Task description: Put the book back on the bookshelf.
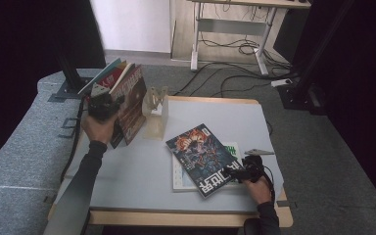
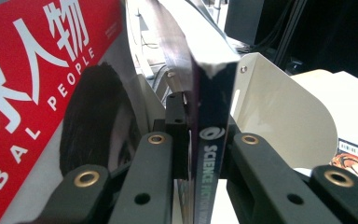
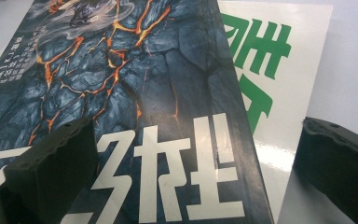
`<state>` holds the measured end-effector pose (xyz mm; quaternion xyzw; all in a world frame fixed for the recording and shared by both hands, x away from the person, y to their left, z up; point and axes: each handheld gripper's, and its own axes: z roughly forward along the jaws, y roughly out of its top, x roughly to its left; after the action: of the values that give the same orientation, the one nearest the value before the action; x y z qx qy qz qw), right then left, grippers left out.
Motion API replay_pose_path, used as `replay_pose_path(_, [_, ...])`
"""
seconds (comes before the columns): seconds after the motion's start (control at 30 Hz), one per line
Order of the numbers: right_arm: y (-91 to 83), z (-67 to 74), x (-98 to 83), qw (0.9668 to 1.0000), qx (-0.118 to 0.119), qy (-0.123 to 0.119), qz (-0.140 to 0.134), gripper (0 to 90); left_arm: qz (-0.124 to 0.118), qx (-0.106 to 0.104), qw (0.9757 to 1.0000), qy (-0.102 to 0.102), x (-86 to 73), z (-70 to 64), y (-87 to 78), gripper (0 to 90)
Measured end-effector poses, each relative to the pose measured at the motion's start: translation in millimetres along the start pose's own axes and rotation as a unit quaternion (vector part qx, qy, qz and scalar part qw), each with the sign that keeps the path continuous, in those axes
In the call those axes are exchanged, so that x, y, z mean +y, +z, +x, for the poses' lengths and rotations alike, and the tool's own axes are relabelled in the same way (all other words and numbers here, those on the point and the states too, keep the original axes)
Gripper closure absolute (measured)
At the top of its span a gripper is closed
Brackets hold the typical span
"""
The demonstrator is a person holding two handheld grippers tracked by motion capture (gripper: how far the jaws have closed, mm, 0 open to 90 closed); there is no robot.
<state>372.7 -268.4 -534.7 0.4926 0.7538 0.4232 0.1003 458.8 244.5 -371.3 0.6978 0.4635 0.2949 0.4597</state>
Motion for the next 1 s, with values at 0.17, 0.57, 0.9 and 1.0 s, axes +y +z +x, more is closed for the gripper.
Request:
replay_pose_path(0.17, [0.0, 0.0, 0.0, 1.0000, 0.000, 0.000, 0.000, 0.0, 0.014, -0.002, 0.9998, 0.011, 0.6, -0.7, -0.2, 79.4])
replay_pose_path(0.57, [0.1, -0.1, 0.0, 1.0000, 0.000, -0.001, -0.001, 0.0, 0.020, 0.007, 0.9997, 0.011, -4.9, 1.8, -2.3, 65.0])
replay_pose_path(0.9, [0.1, -0.2, 0.0, 1.0000, 0.000, -0.002, -0.001, 0.0, 0.015, 0.005, 0.9996, 0.023, -7.4, -0.9, -11.2, 56.6])
replay_pose_path(1.0, [0.1, -0.1, 0.0, 1.0000, 0.000, -0.001, -0.001, 0.0, 0.013, 0.002, 0.9995, 0.029, -8.8, -2.7, -13.9, 52.0])
